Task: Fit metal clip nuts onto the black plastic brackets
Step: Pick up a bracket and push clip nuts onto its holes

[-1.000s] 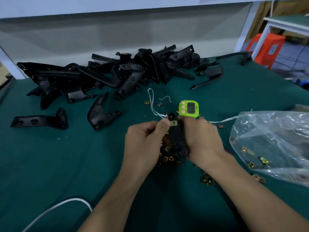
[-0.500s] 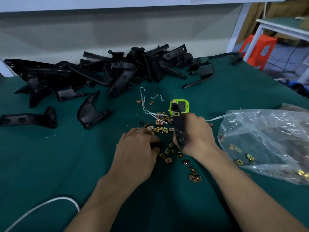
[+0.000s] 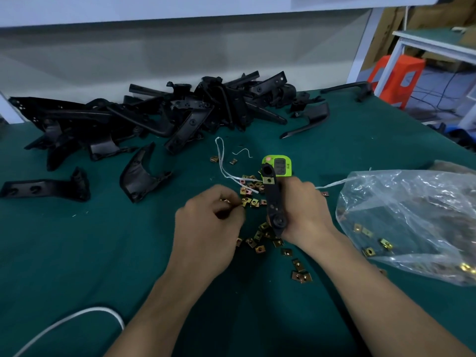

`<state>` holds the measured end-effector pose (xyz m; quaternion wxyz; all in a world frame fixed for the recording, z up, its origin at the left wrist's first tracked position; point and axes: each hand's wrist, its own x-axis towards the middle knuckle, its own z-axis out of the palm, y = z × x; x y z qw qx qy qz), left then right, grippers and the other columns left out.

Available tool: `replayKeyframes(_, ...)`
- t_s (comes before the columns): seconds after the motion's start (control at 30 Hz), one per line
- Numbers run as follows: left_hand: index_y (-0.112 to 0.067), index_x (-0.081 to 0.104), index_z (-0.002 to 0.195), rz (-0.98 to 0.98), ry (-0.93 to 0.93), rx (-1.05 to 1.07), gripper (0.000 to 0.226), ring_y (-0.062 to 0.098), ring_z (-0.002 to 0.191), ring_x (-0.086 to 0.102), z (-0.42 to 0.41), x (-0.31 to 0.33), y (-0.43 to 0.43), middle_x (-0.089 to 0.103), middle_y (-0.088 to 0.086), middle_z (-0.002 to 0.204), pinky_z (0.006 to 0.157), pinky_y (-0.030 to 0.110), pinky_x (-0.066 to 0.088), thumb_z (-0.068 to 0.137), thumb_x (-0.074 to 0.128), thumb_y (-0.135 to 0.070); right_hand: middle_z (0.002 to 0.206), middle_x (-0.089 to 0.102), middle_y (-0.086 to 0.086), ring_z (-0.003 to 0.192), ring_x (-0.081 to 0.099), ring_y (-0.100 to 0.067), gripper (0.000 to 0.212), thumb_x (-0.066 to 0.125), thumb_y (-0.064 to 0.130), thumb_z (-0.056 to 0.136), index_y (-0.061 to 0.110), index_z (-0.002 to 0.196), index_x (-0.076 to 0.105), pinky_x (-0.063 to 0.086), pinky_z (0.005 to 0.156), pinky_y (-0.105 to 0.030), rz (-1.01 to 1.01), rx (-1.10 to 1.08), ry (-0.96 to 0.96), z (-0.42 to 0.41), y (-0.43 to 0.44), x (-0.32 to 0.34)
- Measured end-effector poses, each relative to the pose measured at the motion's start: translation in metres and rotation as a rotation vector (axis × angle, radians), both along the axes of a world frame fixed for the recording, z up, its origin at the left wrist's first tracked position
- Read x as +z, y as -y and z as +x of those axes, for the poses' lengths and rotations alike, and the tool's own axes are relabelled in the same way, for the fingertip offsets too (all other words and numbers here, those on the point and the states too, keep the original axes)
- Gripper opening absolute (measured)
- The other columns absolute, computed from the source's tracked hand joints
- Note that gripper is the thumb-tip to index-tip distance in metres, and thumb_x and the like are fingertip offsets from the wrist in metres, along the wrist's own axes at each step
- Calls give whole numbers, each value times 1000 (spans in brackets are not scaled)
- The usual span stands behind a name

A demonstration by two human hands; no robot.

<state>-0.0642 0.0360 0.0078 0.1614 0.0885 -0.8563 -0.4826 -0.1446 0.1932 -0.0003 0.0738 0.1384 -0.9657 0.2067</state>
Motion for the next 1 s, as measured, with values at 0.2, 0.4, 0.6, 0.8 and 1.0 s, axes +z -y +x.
replayKeyframes(0.2,-33,82,84,404,108,-117,14,7,63,66,-3,8,6,78,-1,76,61,19,53,82,82,-19,58,37,12,74,65,-36,38,71,22,62,42,62,38,36,57,-27,-29,27,44,1,6,-5)
replayKeyframes(0.4,-17,77,62,596,121,-173,26,11,50,59,0,12,-1,72,10,62,52,18,50,70,76,-42,59,39,12,73,64,-36,32,67,27,61,44,63,41,37,57,-28,-73,45,37,2,5,-4)
replayKeyframes(0.6,-6,78,70,678,156,-171,34,14,52,60,2,8,-13,74,11,66,52,17,46,84,70,-37,58,37,11,77,66,-35,29,66,37,52,40,62,38,37,59,-28,-64,44,64,7,6,4)
replayKeyframes(0.8,-4,75,71,688,129,-87,30,11,47,59,2,7,-17,72,15,62,47,14,44,94,69,-21,58,40,9,71,61,-36,36,72,22,61,33,63,37,35,58,-30,-60,-3,22,7,4,4)
replayKeyframes(1.0,-8,76,68,672,152,-112,31,13,50,62,4,6,-19,72,13,63,48,15,43,92,70,-28,61,37,9,79,65,-36,34,72,22,65,33,71,41,38,61,-31,-17,7,21,7,6,5)
